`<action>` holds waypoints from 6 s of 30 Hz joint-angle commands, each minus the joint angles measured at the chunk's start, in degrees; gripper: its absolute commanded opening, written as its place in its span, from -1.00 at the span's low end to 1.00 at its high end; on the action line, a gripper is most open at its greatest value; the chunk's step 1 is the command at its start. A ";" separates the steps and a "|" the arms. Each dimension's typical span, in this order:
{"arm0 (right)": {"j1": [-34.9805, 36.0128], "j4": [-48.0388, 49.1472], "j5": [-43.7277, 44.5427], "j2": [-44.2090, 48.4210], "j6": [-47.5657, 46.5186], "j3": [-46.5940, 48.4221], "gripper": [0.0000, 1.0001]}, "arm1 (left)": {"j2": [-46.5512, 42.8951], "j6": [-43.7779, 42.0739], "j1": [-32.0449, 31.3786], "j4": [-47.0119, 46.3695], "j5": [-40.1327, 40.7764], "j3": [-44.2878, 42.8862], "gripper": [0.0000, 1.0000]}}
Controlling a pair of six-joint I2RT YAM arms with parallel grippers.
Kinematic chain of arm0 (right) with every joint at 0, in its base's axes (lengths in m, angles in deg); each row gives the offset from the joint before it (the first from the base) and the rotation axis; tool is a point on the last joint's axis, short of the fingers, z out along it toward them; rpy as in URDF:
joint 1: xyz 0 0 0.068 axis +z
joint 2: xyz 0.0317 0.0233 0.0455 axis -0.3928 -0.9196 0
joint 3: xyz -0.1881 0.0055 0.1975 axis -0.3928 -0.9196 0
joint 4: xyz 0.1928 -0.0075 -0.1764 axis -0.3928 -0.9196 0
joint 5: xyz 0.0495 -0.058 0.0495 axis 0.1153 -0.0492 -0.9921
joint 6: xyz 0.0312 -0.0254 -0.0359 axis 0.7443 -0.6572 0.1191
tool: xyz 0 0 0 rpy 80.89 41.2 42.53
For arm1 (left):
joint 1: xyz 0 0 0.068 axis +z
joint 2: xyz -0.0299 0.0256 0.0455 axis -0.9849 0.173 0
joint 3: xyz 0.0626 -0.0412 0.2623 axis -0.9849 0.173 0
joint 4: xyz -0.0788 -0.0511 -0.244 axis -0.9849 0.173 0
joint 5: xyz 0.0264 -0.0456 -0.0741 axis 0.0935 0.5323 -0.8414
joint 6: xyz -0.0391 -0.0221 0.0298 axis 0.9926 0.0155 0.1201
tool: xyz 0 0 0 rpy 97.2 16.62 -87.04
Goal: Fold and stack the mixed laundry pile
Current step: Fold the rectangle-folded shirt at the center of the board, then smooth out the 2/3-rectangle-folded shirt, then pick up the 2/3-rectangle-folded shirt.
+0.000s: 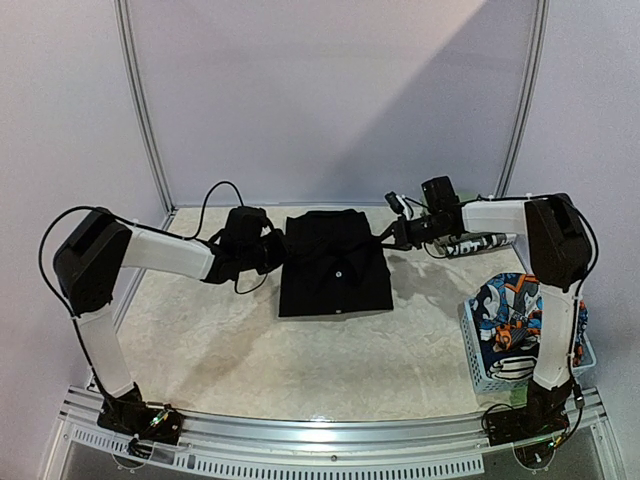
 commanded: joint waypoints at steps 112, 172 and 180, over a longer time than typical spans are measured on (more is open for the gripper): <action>-1.86 -29.82 -0.27 -27.56 -19.53 36.26 -0.17 | 29.79 -28.76 13.29 23.69 -39.94 -37.54 0.16; -0.08 -29.58 4.90 -27.41 -25.01 39.33 -0.46 | 26.65 -23.68 14.42 15.07 -42.83 -36.05 -1.00; -0.09 -28.91 5.85 -26.76 -24.59 39.35 -1.00 | 26.52 -23.61 14.43 15.03 -43.11 -35.97 -1.00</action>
